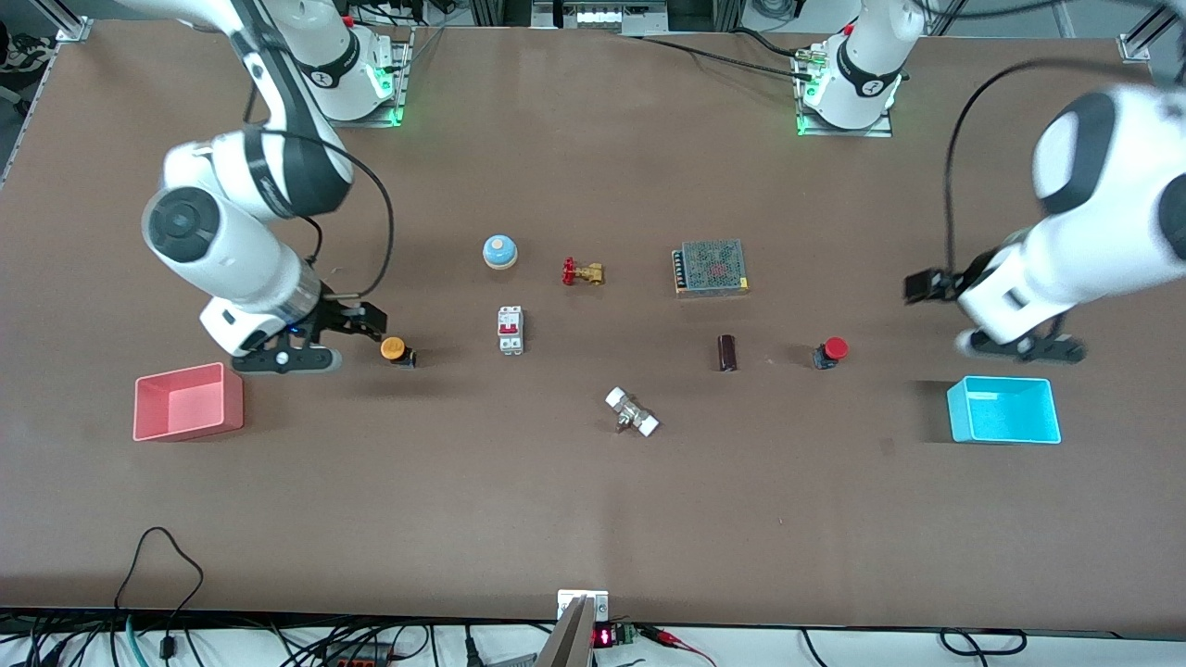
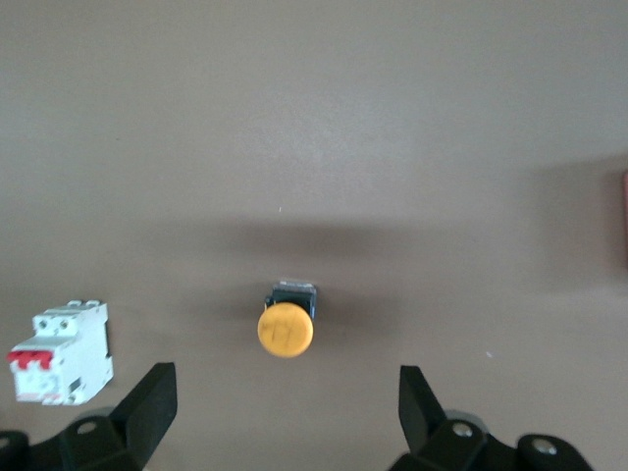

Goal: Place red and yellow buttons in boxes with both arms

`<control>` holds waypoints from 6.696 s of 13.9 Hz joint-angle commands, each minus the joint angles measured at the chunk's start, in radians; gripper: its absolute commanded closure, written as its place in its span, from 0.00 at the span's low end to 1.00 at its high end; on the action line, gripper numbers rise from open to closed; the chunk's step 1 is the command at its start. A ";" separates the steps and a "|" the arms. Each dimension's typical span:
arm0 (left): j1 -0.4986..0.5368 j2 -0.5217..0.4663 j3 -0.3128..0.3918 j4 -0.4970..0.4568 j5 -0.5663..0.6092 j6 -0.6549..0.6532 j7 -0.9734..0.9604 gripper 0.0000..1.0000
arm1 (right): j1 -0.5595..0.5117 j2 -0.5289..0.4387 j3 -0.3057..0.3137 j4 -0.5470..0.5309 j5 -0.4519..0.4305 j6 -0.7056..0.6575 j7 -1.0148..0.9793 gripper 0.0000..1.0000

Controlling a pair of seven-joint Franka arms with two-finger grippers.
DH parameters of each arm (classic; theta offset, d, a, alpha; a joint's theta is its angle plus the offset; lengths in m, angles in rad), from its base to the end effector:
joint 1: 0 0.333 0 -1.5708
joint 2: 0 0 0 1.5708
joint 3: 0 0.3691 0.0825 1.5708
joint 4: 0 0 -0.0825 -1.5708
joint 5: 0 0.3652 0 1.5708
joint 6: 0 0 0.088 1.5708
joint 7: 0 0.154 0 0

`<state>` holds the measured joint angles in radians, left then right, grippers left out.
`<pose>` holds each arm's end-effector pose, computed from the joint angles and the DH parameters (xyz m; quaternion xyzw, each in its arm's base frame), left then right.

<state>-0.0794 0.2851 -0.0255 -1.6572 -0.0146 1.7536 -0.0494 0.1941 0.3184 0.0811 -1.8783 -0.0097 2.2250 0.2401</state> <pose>0.6073 -0.0645 0.4406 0.9952 -0.0255 -0.0947 0.0033 0.6078 0.1676 0.3598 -0.9997 -0.0182 -0.0120 0.0122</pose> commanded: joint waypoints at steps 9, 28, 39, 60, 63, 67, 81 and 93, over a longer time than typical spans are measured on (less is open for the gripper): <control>-0.063 0.126 0.007 -0.326 -0.011 0.600 -0.114 0.00 | 0.025 0.085 0.000 -0.128 -0.003 0.243 0.068 0.00; -0.069 0.145 0.013 -0.469 -0.011 0.880 -0.115 0.75 | 0.036 0.162 0.000 -0.128 -0.032 0.311 0.025 0.59; 0.203 0.219 0.030 0.023 0.042 0.313 0.063 0.74 | -0.097 -0.057 -0.003 -0.058 -0.023 0.014 -0.279 0.78; 0.339 0.482 0.029 0.151 0.042 0.443 0.235 0.00 | -0.504 0.208 -0.011 0.146 0.068 0.168 -0.840 0.77; 0.339 0.476 0.029 0.152 0.045 0.438 0.235 0.00 | -0.502 0.243 -0.012 0.146 0.122 0.176 -0.838 0.77; 0.337 0.404 0.021 0.168 0.051 0.290 0.232 0.00 | -0.502 0.269 -0.012 0.145 0.120 0.223 -0.852 0.77; 0.078 0.094 0.001 0.409 0.056 -0.292 -0.025 0.00 | -0.502 0.304 -0.021 0.139 0.120 0.272 -0.852 0.27; 0.090 -0.328 -0.008 -0.083 0.073 -0.009 0.002 0.00 | -0.386 -0.155 -0.021 0.137 0.065 -0.263 -0.580 0.00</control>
<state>-0.0012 0.1488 -0.0290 -1.4856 0.0376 1.6707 -0.0685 -0.2345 0.2704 0.0626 -1.7060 0.0854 2.0348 -0.4654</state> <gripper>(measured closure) 0.000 0.000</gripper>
